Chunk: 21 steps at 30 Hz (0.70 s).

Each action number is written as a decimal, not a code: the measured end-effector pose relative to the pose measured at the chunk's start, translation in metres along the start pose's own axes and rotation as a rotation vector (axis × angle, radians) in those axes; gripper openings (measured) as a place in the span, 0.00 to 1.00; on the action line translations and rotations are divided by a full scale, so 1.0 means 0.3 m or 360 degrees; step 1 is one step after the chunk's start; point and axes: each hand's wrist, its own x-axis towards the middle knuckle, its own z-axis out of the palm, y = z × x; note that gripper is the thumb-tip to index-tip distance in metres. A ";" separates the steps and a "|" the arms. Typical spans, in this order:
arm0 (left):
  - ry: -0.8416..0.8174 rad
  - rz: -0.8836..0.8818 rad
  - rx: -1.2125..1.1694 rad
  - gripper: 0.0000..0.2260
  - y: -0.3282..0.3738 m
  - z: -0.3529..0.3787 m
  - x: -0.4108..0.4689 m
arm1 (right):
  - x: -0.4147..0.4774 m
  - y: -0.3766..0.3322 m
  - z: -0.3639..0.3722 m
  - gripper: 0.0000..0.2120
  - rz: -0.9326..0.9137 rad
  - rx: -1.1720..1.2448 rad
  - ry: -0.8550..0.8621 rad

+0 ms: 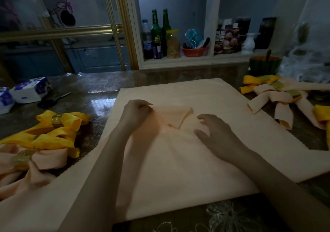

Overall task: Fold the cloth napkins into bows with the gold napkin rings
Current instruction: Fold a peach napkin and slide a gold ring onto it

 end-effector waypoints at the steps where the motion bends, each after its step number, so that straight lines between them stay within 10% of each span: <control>1: -0.0006 -0.0014 -0.0071 0.11 0.004 -0.012 -0.002 | 0.004 0.022 -0.006 0.25 0.0049 -0.0012 0.0020; 7: -0.0377 -0.0037 -0.0237 0.09 0.031 -0.109 -0.002 | 0.024 0.107 -0.049 0.30 0.0293 0.0028 -0.0067; 13: -0.0153 -0.0065 0.0124 0.15 0.040 -0.031 0.035 | 0.015 0.095 -0.037 0.29 0.0222 -0.0237 -0.0148; 21: -0.0441 -0.0525 0.0215 0.26 -0.042 0.076 0.182 | 0.004 0.022 -0.005 0.21 -0.0228 -0.0138 -0.0088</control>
